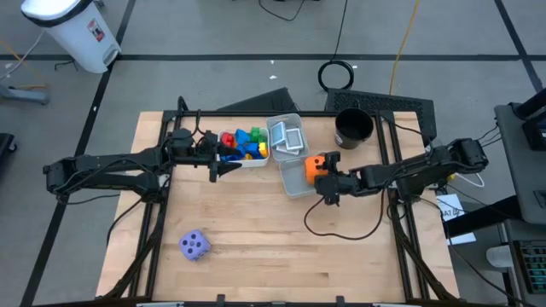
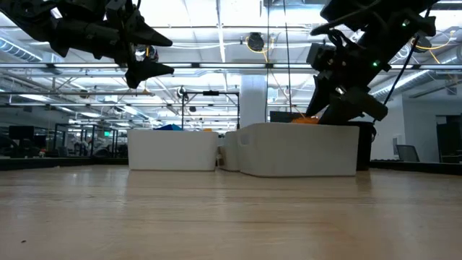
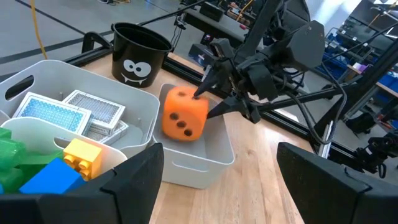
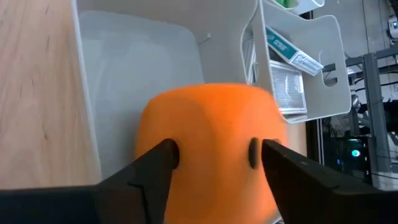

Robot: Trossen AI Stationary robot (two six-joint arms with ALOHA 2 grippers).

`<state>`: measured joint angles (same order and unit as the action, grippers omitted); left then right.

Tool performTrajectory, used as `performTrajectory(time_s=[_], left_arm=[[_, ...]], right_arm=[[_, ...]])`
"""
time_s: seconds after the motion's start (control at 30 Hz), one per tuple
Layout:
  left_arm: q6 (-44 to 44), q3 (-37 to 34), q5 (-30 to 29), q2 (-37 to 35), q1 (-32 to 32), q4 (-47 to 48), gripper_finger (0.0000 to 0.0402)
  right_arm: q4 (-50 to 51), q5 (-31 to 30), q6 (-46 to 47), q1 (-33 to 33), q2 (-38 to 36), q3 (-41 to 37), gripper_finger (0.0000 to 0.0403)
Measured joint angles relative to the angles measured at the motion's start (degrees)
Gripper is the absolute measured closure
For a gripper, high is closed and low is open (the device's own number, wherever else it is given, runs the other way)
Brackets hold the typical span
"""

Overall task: Pick & Place Toys
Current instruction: Put the orange dice into the bottom gray bin

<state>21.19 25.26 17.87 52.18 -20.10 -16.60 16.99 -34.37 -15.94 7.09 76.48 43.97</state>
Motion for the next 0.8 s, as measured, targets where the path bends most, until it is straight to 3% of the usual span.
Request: performTrajectory(time_s=[0.23,0.33,0.47,0.63,0.8], left_arm=[[0.02,0.00,0.02,0.01,0.00,0.00,0.0082],[0.04,0.00,0.01,0.01,0.00,0.00,0.0082],[0.07,0.00,0.00,0.01,0.00,-0.02,0.0082],[0.07,0.00,-0.02,0.01,0.00,-1.40,0.0082],[-0.89,0.00,-0.52,0.01,0.00,-3.88,0.0082]], right_arm=[[0.05,0.16,3.22,0.15,-3.18,0.02,0.0138],[-0.89,0.30,3.71,0.26,-5.19,0.02,0.0132],[-6.06,5.19,8.13,0.24,-6.58,0.16,0.0135],[-3.31,13.81,13.94,-2.26,-2.30,5.06,0.0169],[-1.24,18.29,11.46,-5.59,4.41,11.27,0.0260]])
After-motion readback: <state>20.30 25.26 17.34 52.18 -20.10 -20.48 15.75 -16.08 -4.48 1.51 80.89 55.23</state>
